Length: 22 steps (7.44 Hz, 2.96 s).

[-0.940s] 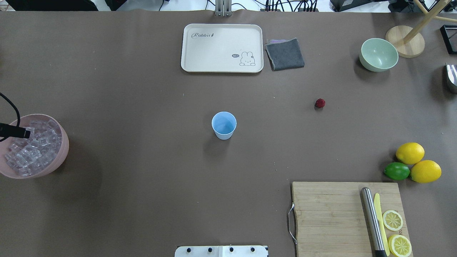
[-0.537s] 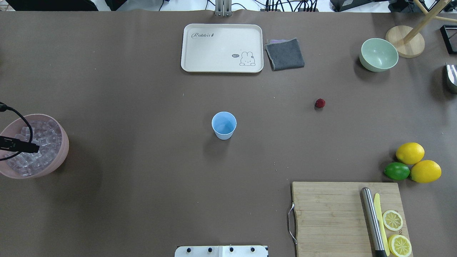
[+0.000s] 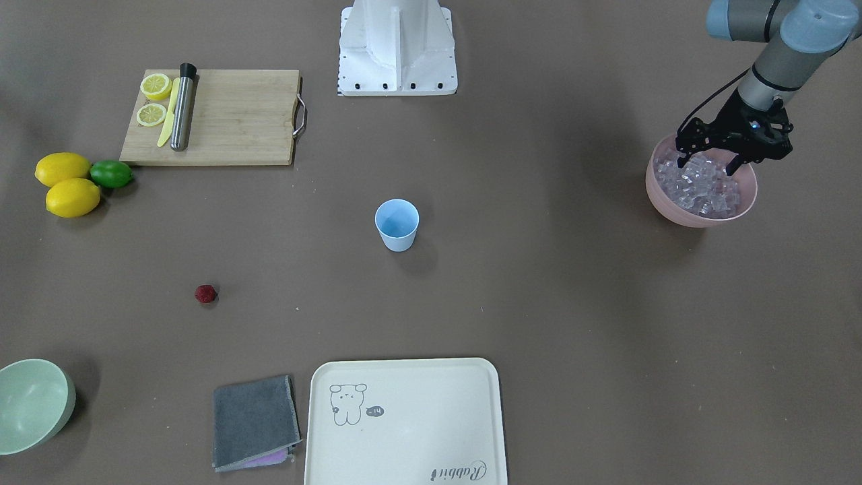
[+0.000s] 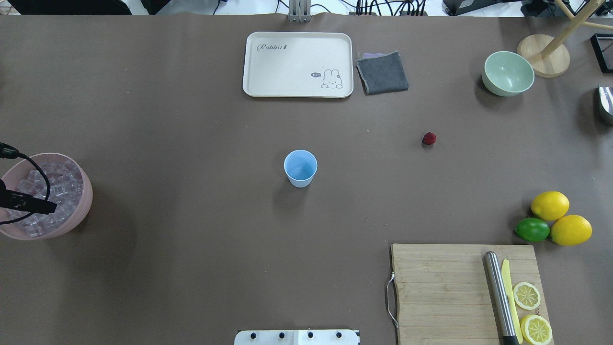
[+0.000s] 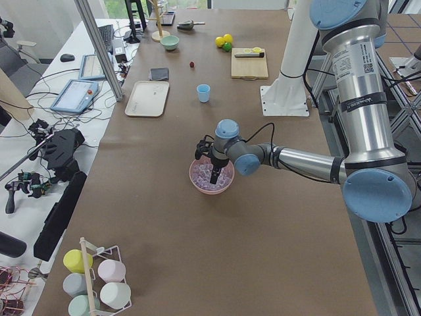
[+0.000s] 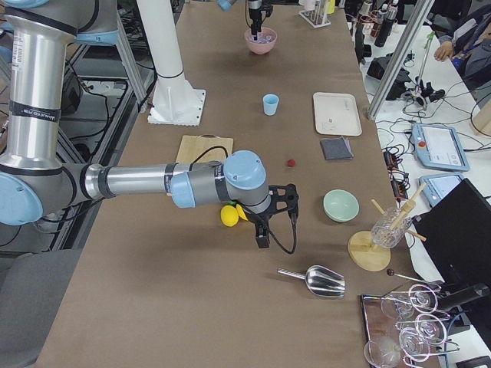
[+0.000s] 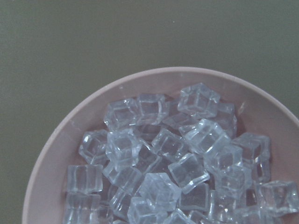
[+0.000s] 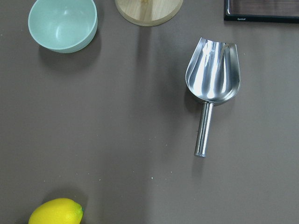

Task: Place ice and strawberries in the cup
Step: 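Lower the left gripper into the pink bowl and grasp an ice cube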

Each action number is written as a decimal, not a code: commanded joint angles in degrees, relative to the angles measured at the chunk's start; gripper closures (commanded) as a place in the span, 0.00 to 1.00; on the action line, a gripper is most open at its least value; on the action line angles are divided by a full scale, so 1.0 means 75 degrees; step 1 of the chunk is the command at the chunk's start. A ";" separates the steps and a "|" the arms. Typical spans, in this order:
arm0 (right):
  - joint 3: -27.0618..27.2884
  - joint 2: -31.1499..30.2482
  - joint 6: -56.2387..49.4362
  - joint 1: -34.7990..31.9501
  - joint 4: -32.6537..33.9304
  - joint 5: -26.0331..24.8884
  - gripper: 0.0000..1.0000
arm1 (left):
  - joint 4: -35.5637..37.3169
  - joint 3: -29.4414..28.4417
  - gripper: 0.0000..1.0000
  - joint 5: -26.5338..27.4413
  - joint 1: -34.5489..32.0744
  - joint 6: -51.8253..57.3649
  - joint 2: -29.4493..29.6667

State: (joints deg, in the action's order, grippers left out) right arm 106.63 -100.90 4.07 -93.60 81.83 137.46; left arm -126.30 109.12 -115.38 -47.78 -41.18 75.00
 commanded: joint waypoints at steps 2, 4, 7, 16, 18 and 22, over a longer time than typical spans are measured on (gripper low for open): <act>-0.0003 0.0012 0.0008 0.0000 0.0012 0.0000 0.00 | -0.0012 -0.0041 0.14 -0.0003 -0.0004 0.0415 -0.0003; -0.0003 0.0000 0.0008 0.0000 0.0012 -0.0012 0.00 | -0.0012 -0.0134 0.24 -0.0003 -0.0004 0.0521 0.0055; -0.0050 0.0012 0.0008 0.0000 0.0000 -0.0012 0.00 | -0.0012 -0.0158 0.24 -0.0003 -0.0004 0.0580 0.0067; -0.0061 0.0047 0.0020 0.0000 0.0000 -0.0012 0.00 | -0.0012 -0.0076 1.00 -0.0120 -0.0121 0.0604 0.0090; -0.0061 0.0059 0.0020 0.0000 0.0012 -0.0012 0.00 | -0.0012 -0.0076 1.00 -0.0494 -0.0296 0.0604 0.0137; -0.0073 0.0082 0.0020 0.0023 0.0012 -0.0023 0.00 | 0.0070 -0.0122 1.00 -0.1407 -0.1278 0.0943 0.0614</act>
State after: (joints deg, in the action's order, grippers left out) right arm 106.10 -100.31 4.22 -93.50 81.91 137.35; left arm -125.91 108.54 -123.93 -54.56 -34.75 77.53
